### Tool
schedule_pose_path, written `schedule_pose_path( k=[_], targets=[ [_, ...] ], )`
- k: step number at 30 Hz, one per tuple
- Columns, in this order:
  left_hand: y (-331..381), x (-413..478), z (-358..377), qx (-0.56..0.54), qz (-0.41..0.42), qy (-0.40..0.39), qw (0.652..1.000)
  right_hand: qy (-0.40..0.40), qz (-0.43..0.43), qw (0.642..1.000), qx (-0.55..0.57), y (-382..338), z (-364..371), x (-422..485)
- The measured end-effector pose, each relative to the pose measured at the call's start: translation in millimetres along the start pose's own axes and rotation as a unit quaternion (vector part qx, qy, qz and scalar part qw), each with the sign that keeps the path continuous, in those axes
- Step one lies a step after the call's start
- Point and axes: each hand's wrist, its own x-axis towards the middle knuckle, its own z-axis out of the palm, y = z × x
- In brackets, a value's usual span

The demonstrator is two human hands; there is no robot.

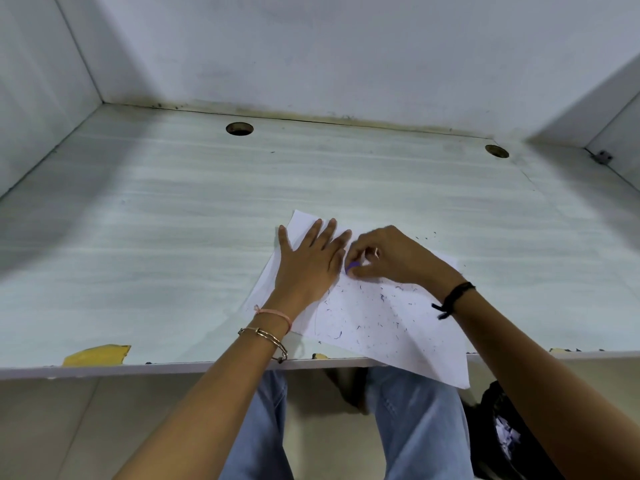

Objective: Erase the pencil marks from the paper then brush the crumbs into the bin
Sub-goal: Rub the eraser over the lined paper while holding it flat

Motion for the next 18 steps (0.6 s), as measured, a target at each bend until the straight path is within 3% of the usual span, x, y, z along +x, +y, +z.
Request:
schedule_pose_path(
  k=[2,7,12,13,16,18],
  targets=[
    [1.6,-0.4,-0.2,-0.011,-0.003,0.01,1.0,-0.062,0.016,0.998,0.007,4.4,-8.0,-4.1],
    [1.7,0.4,-1.5,0.002,-0.004,-0.005,1.0,0.093,0.032,0.995,-0.013,8.2,-0.1,7.7],
    [2.5,-0.6,-1.1,-0.015,-0.008,0.008,1.0,-0.074,0.016,0.997,0.033,5.0,-8.3,-11.8],
    [2.1,-0.3,-1.1,-0.007,-0.006,0.003,1.0,-0.064,0.026,0.997,0.027,8.4,-11.1,-9.0],
    [1.6,0.5,-0.7,-0.001,-0.006,-0.005,1.0,0.065,0.042,0.997,0.006,10.5,-5.1,2.2],
    [1.7,0.3,0.0,-0.004,-0.008,0.002,1.0,0.091,0.024,0.995,0.015,1.0,5.1,-0.8]
  ],
)
